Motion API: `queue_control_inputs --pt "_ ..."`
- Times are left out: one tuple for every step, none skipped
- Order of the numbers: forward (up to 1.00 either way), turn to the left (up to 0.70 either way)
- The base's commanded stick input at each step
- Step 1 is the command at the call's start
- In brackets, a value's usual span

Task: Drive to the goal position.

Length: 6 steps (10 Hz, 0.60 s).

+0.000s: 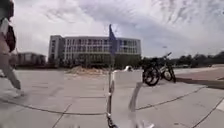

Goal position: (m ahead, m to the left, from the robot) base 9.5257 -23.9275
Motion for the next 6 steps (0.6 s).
queue_control_inputs --pt "0.70 0.02" --pt "0.70 0.04" --pt "0.70 0.14" --pt "0.70 0.14" --pt "0.70 0.14" --pt "0.70 0.14"
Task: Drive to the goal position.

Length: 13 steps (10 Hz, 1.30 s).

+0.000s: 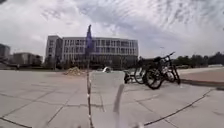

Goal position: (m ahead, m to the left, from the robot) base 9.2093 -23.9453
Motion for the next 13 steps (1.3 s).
queue_control_inputs --pt "0.70 0.13" --pt "0.70 0.10" --pt "0.70 0.10" --pt "0.70 0.12" --pt "0.70 0.06" --pt "0.70 0.00" --pt "0.70 0.00" --pt "0.70 0.00" --pt "0.70 0.00" --pt "0.70 0.00" --pt "0.70 0.00" --pt "0.70 -0.01" --pt "0.70 -0.06"
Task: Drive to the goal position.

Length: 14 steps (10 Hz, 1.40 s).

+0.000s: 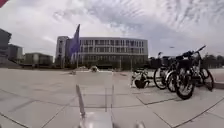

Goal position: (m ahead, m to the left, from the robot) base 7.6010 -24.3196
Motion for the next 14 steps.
queue_control_inputs --pt "0.70 -0.11" --pt "0.70 -0.14" --pt "0.70 -0.14" --pt "0.70 -0.14" --pt "0.70 -0.11" --pt "0.70 -0.04" --pt "0.70 -0.01" --pt "0.70 0.00" --pt "0.70 0.00" --pt "0.70 0.00" --pt "0.70 0.00" --pt "0.70 0.00" --pt "0.70 0.00" --pt "0.70 0.00"
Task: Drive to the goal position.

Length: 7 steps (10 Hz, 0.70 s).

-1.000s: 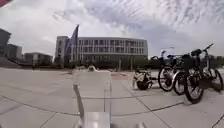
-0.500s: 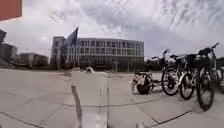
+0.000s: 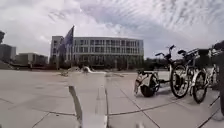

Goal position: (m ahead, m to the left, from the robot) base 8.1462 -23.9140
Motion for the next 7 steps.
queue_control_inputs --pt "0.70 0.00" --pt "0.70 0.00" --pt "0.70 0.00" --pt "0.70 0.00" --pt "0.70 0.00" --pt "0.70 0.00" --pt "0.70 0.00"
